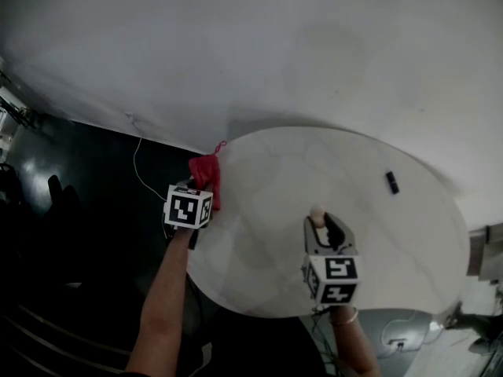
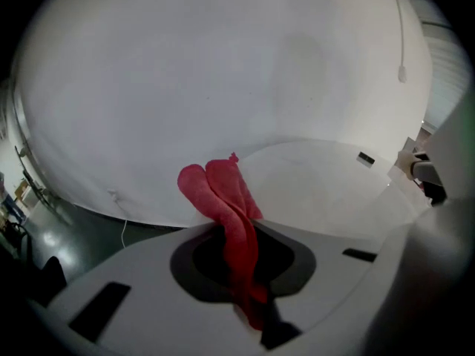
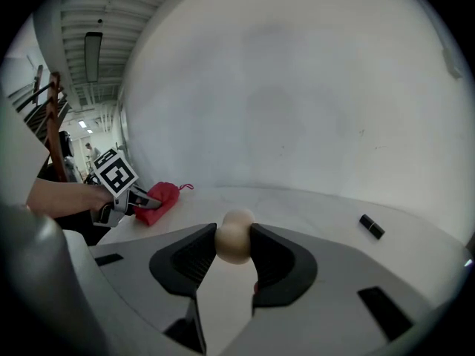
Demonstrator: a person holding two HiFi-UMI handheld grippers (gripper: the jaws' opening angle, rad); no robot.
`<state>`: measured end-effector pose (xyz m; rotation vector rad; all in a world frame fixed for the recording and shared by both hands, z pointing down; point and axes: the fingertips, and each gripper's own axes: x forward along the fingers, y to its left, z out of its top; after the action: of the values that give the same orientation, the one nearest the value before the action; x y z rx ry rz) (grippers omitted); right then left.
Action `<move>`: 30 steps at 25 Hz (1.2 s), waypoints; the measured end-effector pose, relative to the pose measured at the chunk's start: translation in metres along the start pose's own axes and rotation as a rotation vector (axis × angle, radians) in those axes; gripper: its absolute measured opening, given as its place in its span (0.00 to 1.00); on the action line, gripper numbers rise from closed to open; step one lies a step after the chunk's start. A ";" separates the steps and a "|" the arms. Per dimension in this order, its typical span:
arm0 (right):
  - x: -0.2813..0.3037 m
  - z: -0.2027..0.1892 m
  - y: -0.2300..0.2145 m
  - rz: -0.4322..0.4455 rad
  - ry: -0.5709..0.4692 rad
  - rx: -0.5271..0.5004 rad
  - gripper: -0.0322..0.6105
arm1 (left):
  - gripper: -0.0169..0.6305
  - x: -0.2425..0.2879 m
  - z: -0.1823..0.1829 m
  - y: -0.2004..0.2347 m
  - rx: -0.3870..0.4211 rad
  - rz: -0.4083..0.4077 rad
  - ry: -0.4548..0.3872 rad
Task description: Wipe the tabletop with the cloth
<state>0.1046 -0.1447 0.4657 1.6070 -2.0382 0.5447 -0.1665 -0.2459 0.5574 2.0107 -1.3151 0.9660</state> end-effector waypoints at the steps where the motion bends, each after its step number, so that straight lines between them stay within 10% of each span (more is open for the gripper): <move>1: 0.001 0.003 0.004 0.005 -0.003 -0.004 0.27 | 0.09 -0.003 -0.003 0.009 -0.014 0.014 0.000; 12: -0.007 0.002 0.002 -0.062 -0.013 0.003 0.27 | 0.09 -0.034 0.015 0.057 -0.037 0.090 -0.065; 19: -0.022 -0.006 -0.029 -0.135 -0.018 0.056 0.27 | 0.09 -0.017 0.107 -0.062 0.097 -0.151 -0.188; 30: -0.047 -0.042 -0.094 -0.266 0.024 0.154 0.27 | 0.09 0.068 0.137 -0.266 0.296 -0.424 -0.105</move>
<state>0.2105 -0.1053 0.4729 1.9150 -1.7626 0.6300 0.1351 -0.2869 0.5157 2.4612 -0.7722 0.8980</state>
